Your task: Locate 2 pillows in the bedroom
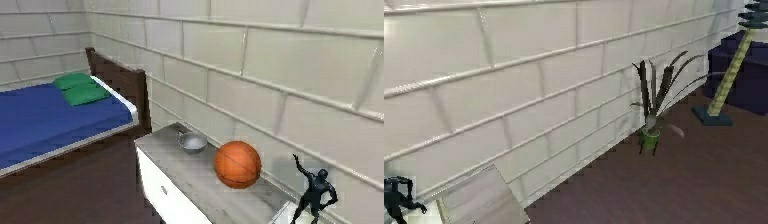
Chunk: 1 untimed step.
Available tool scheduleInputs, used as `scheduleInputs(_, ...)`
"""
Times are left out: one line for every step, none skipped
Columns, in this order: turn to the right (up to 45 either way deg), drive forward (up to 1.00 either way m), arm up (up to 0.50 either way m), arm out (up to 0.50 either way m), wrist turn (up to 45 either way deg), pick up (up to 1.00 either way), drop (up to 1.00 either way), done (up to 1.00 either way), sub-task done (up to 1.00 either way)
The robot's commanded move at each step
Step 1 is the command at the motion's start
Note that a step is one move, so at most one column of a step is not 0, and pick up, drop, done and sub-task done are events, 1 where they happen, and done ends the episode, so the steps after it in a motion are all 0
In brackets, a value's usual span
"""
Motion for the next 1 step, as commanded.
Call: scheduleInputs(-36.0,0.00,0.00,0.00,0.0,0.00,0.00,0.00,0.00)
